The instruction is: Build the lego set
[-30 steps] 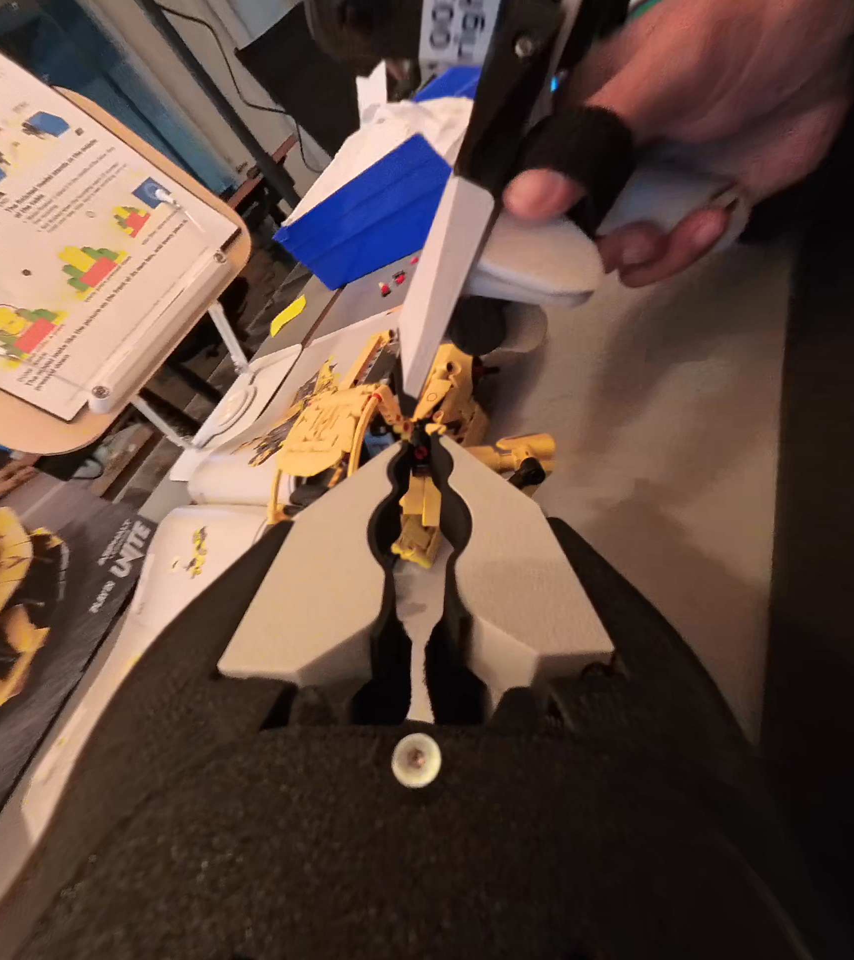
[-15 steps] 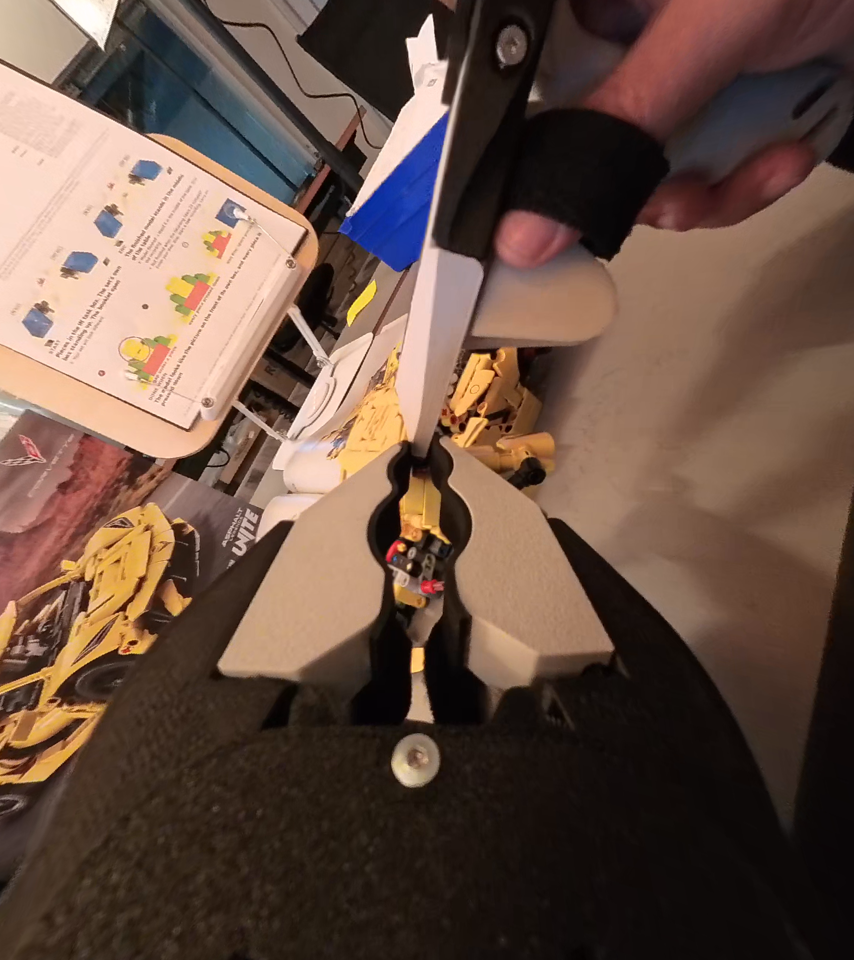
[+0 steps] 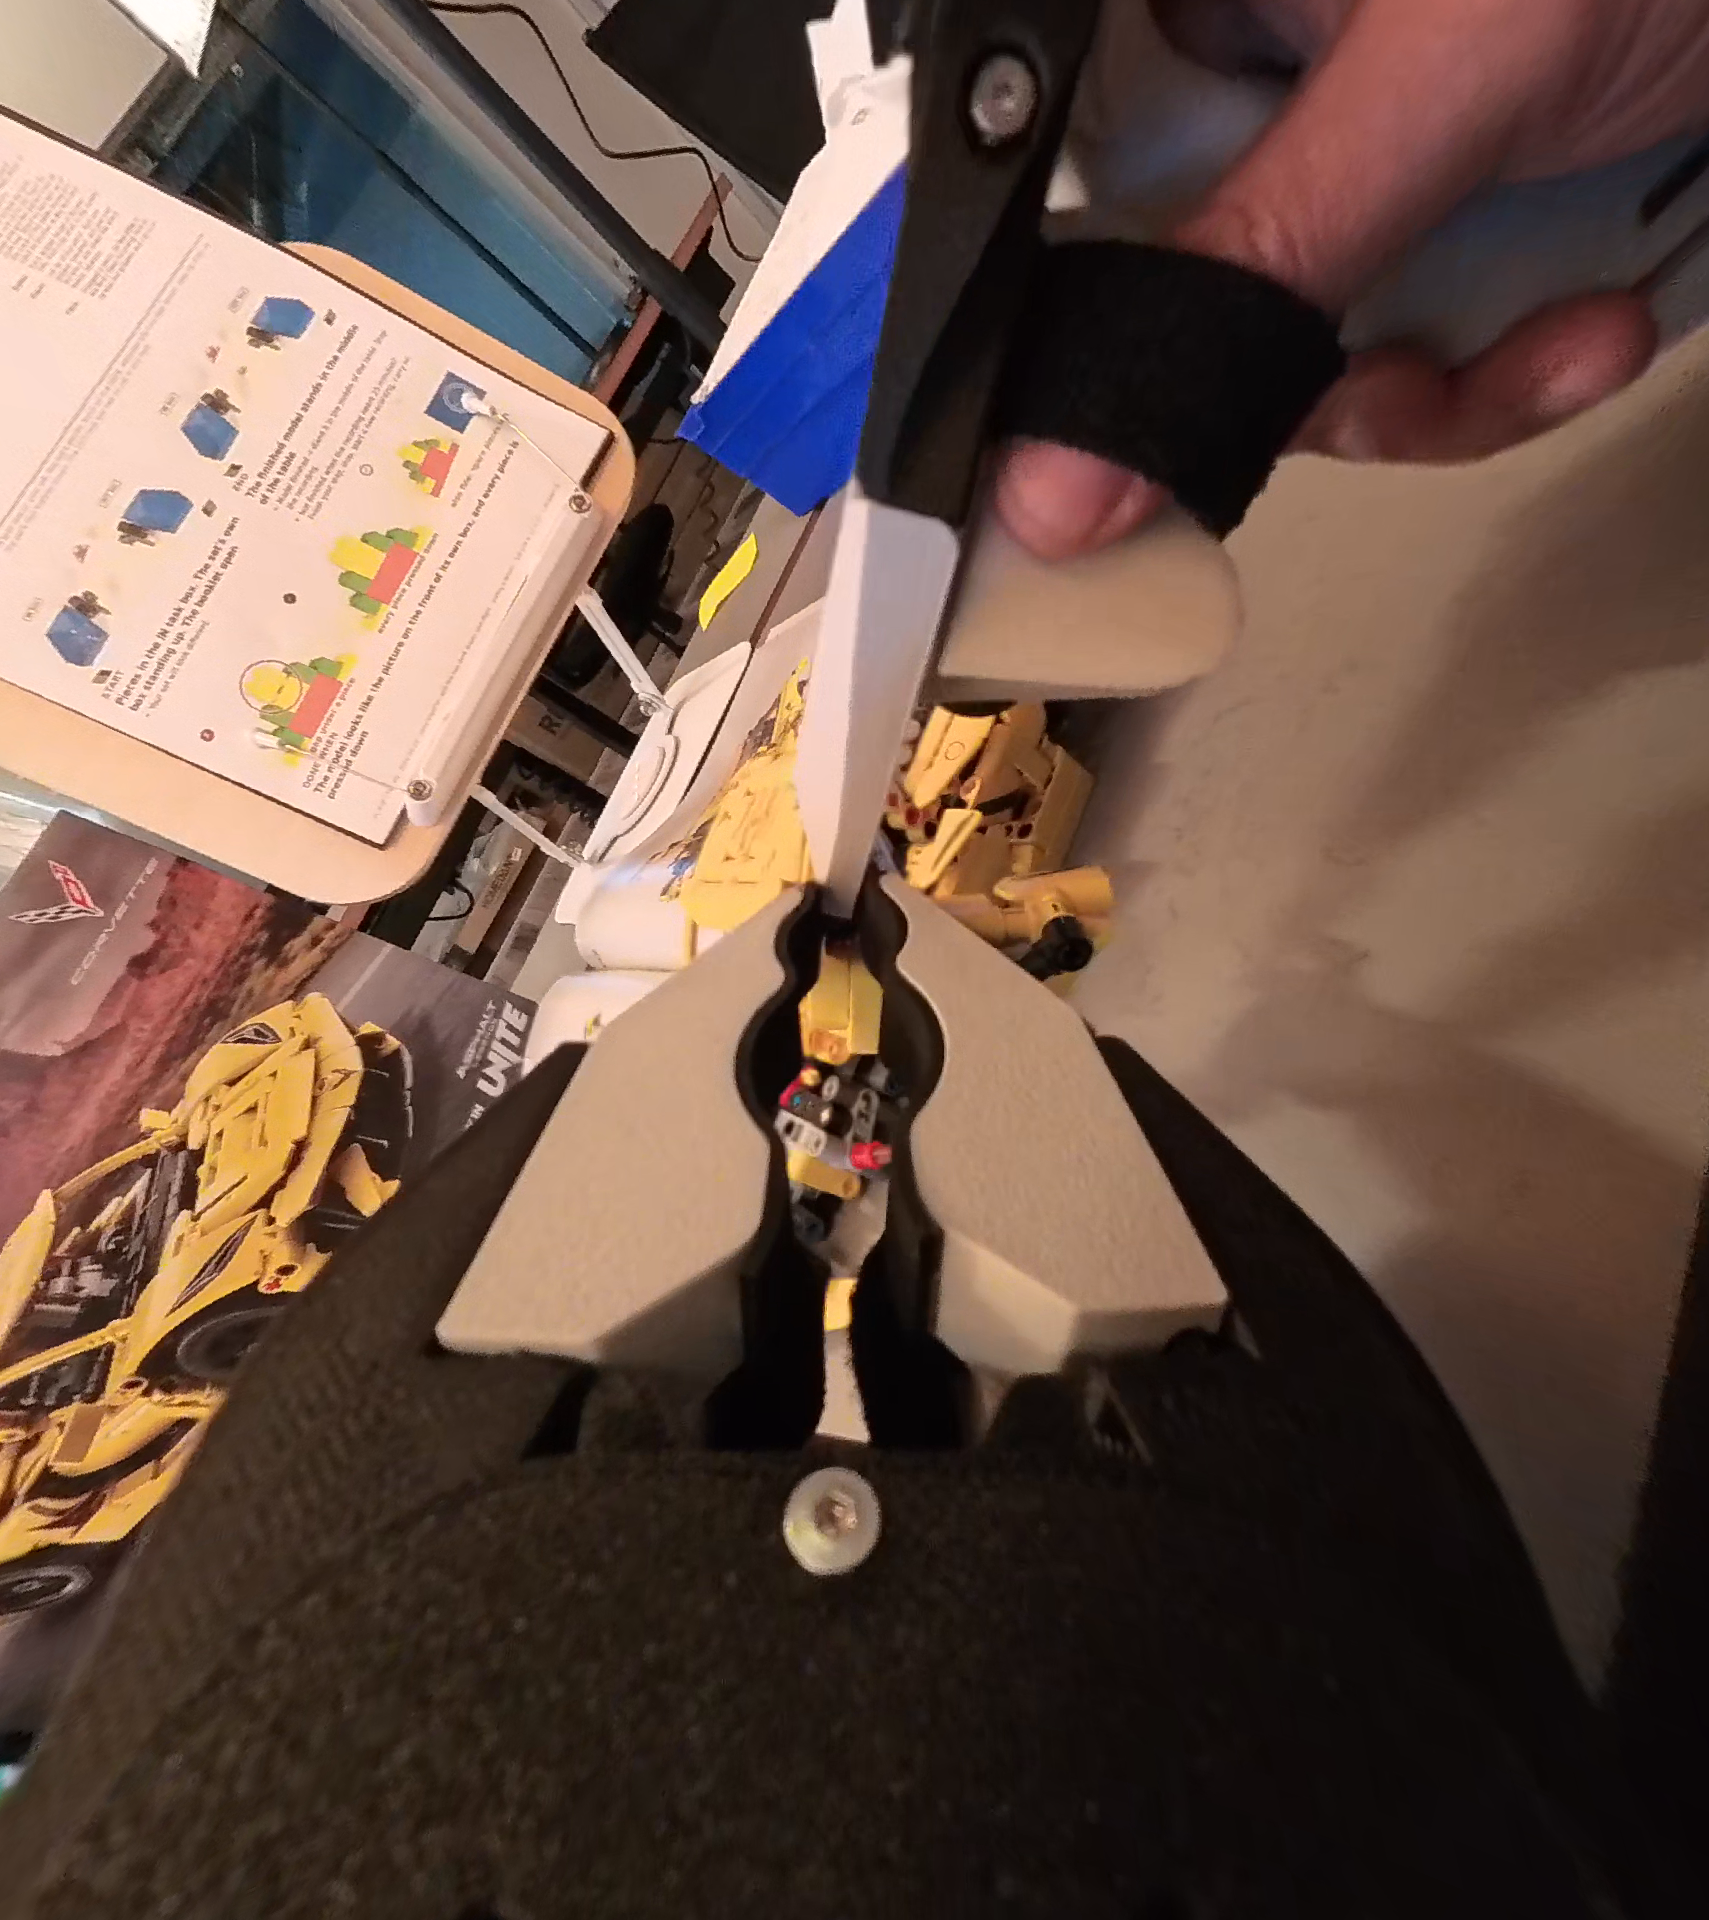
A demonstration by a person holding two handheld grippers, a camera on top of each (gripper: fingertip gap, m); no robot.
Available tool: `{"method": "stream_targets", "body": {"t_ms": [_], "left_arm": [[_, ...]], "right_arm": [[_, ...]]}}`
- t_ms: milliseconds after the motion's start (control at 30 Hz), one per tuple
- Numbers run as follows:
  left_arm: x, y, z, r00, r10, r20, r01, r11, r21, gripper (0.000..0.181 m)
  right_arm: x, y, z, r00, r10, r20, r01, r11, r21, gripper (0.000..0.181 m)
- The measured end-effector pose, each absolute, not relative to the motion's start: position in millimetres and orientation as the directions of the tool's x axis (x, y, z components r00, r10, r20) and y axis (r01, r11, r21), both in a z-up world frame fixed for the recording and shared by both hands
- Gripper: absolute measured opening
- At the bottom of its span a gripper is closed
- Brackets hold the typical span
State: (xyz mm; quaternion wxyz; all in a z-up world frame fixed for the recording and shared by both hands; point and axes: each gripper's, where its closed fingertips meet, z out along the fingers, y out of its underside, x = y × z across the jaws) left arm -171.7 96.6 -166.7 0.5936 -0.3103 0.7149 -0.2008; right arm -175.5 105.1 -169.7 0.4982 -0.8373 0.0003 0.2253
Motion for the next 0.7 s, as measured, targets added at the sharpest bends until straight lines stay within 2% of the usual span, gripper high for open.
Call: {"method": "stream_targets", "body": {"t_ms": [100,133,167,233,300,400,500,700], "left_arm": [[-170.5,98.6,-161.9,-0.099,-0.722,-0.685,-0.181,0.690,-0.701,0.007],[-171.5,102.5,-158.8,-0.083,-0.739,-0.669,-0.180,0.671,-0.719,0.007],[-173.0,109.6,-155.9,-0.060,-0.757,-0.650,-0.186,0.648,-0.738,0.007],[-177.8,135.8,-147.5,0.032,-0.803,-0.595,-0.210,0.577,-0.789,0.007],[-186.4,178.5,-136.6,0.195,-0.846,-0.496,-0.251,0.446,-0.859,0.007],[-208.8,240.8,-135.7,0.416,-0.863,-0.285,-0.267,0.184,-0.946,0.007],[-225.3,278.4,-156.9,0.535,-0.833,-0.141,-0.292,-0.026,-0.956,0.008],[-226.5,291.0,-175.6,0.562,-0.827,-0.038,-0.310,-0.168,-0.936,0.007]], "right_arm": [[-173.4,106.8,-163.0,0.884,0.297,-0.360,-0.203,-0.449,-0.870,0.024],[-170.6,106.5,-158.3,0.877,0.309,-0.369,-0.220,-0.424,-0.879,0.030],[-165.9,105.8,-153.6,0.875,0.317,-0.366,-0.229,-0.395,-0.890,0.036],[-149.9,104.2,-149.3,0.892,0.301,-0.338,-0.230,-0.342,-0.911,0.036],[-131.3,104.1,-154.8,0.912,0.259,-0.318,-0.226,-0.329,-0.917,0.036],[-119.6,104.9,-154.9,0.891,0.237,-0.387,-0.304,-0.320,-0.897,0.036],[-114.6,106.6,-154.4,0.902,0.218,-0.373,-0.301,-0.303,-0.904,0.034],[-94.3,109.0,-148.9,0.936,0.155,-0.315,-0.272,-0.245,-0.930,0.032]]}}
